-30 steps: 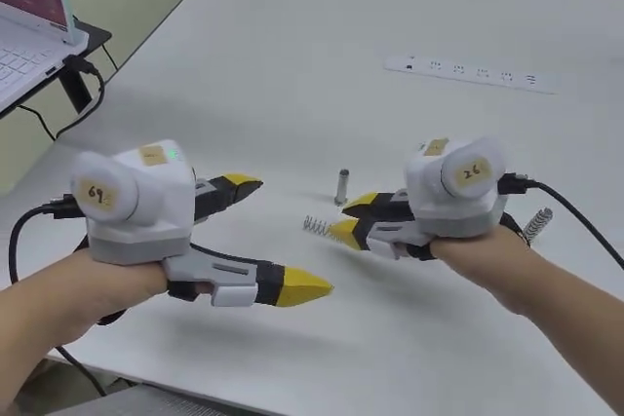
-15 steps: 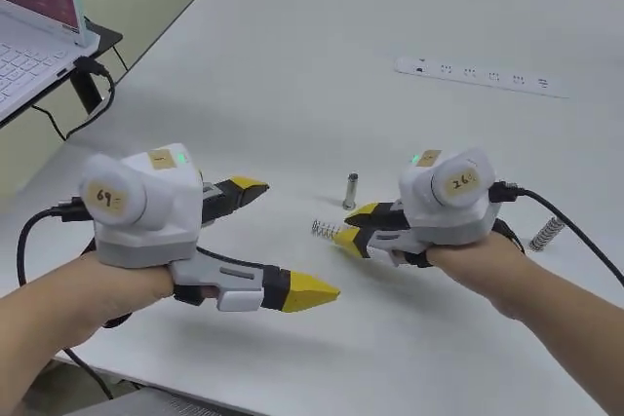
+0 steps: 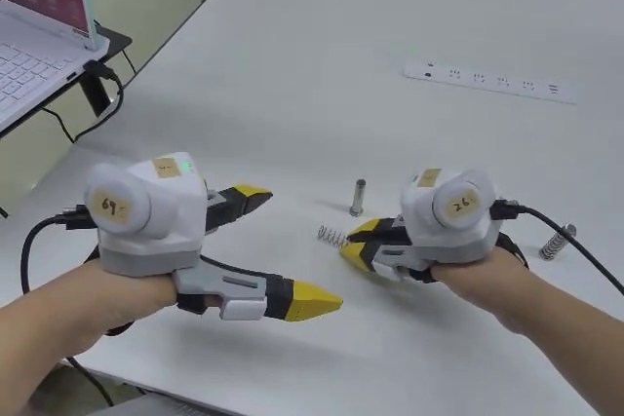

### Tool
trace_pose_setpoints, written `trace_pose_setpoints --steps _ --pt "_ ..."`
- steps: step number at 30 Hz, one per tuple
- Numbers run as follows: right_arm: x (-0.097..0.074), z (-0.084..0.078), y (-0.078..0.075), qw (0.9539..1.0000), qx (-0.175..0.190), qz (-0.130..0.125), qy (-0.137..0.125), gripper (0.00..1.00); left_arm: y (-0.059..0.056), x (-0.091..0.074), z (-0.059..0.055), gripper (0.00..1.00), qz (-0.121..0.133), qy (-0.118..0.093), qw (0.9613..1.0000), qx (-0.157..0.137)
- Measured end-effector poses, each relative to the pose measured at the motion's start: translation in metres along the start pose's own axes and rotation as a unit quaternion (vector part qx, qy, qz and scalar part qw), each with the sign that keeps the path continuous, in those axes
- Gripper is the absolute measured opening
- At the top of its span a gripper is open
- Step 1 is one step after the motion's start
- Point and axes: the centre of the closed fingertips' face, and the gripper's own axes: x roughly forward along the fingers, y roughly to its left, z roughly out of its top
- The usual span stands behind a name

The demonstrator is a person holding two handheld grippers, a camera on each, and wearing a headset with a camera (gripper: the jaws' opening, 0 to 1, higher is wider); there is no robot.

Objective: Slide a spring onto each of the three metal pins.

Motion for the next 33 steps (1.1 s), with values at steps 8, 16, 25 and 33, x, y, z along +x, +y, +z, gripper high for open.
trace_pose_setpoints --steps 8,16,25,33 --pt "-0.022 0.015 -0.001 0.9998 -0.012 0.002 -0.016 0.08 -0.005 0.004 0.008 0.94 -0.004 -0.006 1.0000 0.005" --pt "-0.049 0.015 0.006 0.9996 -0.021 0.004 -0.021 0.08 -0.016 0.011 0.015 0.93 -0.015 -0.009 0.9998 0.012" --pt "-0.086 0.005 0.001 0.9995 -0.022 -0.012 -0.020 0.08 -0.026 0.019 0.020 0.93 -0.028 -0.012 0.9993 0.020" --pt "-0.116 -0.011 0.001 0.9994 -0.021 -0.023 -0.014 0.08 -0.037 0.031 0.020 0.91 -0.043 -0.015 0.9988 0.019"
